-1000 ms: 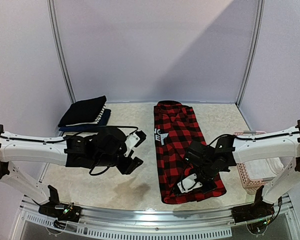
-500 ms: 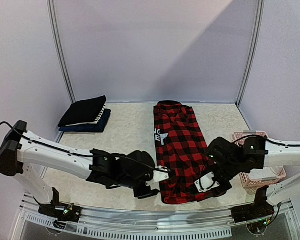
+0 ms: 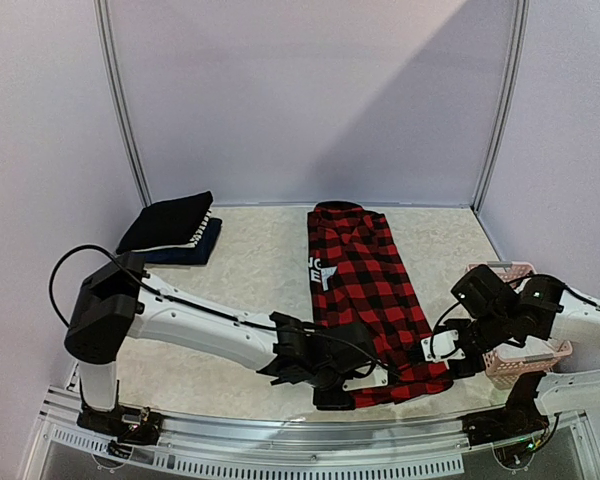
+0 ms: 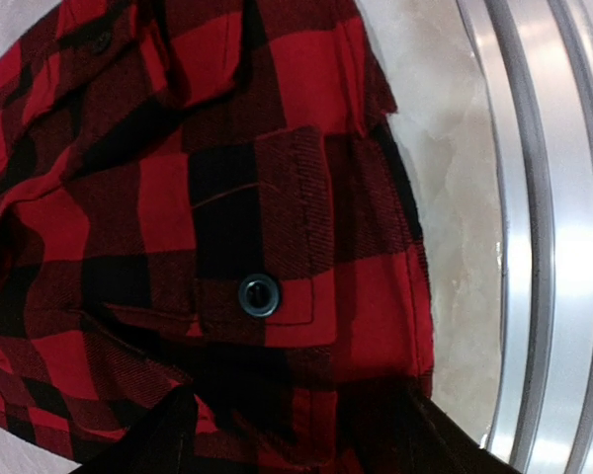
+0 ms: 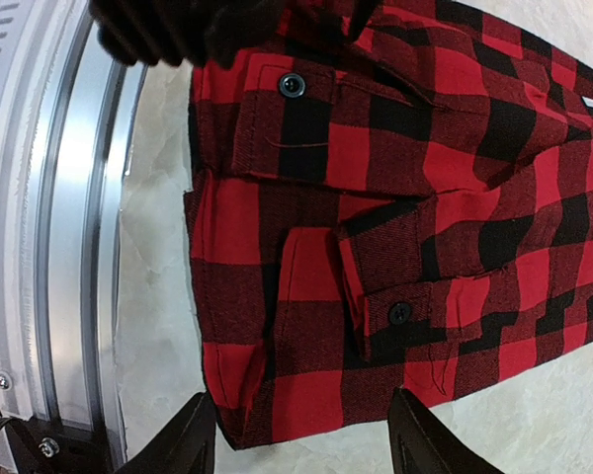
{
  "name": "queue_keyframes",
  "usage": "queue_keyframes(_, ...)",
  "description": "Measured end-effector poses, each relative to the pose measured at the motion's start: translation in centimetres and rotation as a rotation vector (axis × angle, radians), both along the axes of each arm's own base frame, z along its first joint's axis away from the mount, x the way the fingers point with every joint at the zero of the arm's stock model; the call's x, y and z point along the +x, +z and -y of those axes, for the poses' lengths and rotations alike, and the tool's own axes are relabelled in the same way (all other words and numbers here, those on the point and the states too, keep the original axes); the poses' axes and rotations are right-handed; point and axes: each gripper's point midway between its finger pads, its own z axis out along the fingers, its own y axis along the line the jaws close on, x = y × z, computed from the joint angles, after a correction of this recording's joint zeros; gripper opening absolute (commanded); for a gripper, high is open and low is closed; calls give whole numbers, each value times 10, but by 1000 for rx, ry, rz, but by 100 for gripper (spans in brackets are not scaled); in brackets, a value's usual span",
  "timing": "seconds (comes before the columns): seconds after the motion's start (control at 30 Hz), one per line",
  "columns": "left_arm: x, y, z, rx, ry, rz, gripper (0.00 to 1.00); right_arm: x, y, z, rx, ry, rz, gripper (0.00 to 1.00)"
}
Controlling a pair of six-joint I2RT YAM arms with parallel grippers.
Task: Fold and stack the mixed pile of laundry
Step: Adjust the rectangle-folded shirt at the center of the board, then fold the rectangle-folded shirt at the center of the board.
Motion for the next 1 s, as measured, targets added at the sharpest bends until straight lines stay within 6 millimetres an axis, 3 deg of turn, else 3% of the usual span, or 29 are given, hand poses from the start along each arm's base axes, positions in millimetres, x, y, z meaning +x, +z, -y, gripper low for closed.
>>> queue_keyframes(0.27,-7,-9,10,43,-24,-56,70,3,-1,2,8,-1,0,60)
queue_keyframes(0.5,-19,-10,9,65,-57,-117,74,-2,-15,7,-19,15,-41,66)
queue_keyframes(0.53,-22,-11,7,73,-65,-133,77,-3,-18,7,-25,23,-54,68)
queue_keyframes(0.57,-25,-11,6,76,-72,-148,96,-4,-21,7,-31,30,-64,71)
queue_keyframes(0.6,-28,-11,5,82,-79,-161,99,-5,-24,7,-34,37,-71,73)
queue_keyframes(0.73,-39,-10,1,101,-106,-217,99,-12,-37,9,-53,66,-112,91)
queue_keyframes(0.9,-37,-12,0,111,-93,-214,100,-17,-38,6,-35,94,-131,96)
queue_keyframes(1.0,-29,-15,0,127,-46,-176,92,-18,-42,5,-36,107,-135,92)
